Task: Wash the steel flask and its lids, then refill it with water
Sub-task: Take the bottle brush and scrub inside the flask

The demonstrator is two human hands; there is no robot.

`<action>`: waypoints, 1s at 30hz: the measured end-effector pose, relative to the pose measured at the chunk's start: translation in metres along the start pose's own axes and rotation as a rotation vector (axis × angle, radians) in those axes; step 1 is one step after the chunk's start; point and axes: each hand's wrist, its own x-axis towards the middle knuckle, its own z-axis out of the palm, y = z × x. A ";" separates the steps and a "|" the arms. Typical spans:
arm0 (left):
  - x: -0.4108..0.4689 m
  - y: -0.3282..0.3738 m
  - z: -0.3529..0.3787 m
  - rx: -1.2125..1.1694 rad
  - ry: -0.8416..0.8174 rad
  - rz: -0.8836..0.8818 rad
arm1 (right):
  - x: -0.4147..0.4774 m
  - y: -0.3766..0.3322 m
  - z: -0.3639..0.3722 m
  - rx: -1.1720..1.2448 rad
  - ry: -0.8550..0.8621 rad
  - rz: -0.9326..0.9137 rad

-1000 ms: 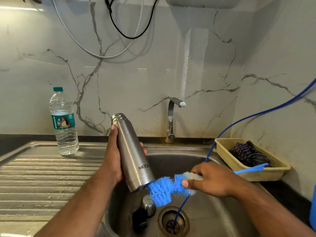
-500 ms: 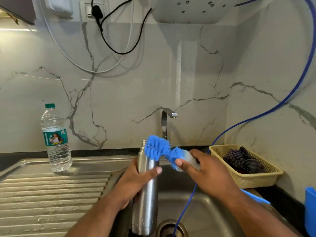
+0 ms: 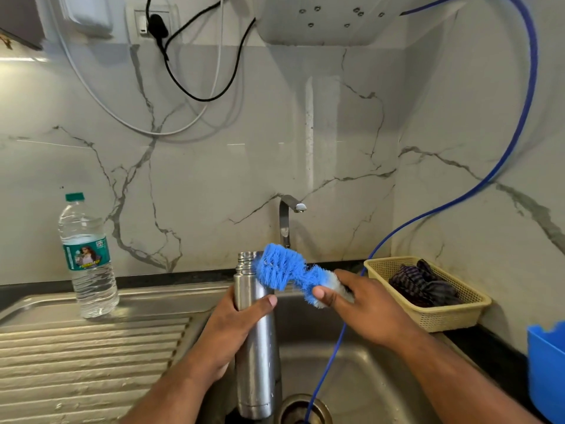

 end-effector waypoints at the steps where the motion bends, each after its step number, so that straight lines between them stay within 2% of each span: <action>1: 0.000 0.001 -0.002 -0.017 0.022 0.002 | 0.001 0.000 -0.001 -0.003 0.008 0.023; 6: -0.002 0.003 -0.006 0.186 0.023 0.062 | 0.001 -0.002 -0.004 -0.184 0.070 0.109; 9: -0.006 0.005 -0.002 0.357 -0.066 0.125 | 0.001 -0.001 -0.004 -0.262 0.084 0.109; 13: -0.008 0.005 0.008 0.485 -0.207 0.203 | -0.002 -0.004 -0.001 -0.188 0.037 0.052; 20: -0.004 0.000 -0.002 0.573 -0.106 0.297 | -0.001 -0.008 -0.016 0.072 -0.038 0.034; 26: -0.001 -0.009 -0.010 0.614 -0.051 0.237 | -0.002 -0.011 -0.003 -0.048 0.026 0.035; 30: -0.003 -0.005 -0.006 0.731 0.004 0.228 | -0.006 -0.017 0.003 -0.155 0.041 0.011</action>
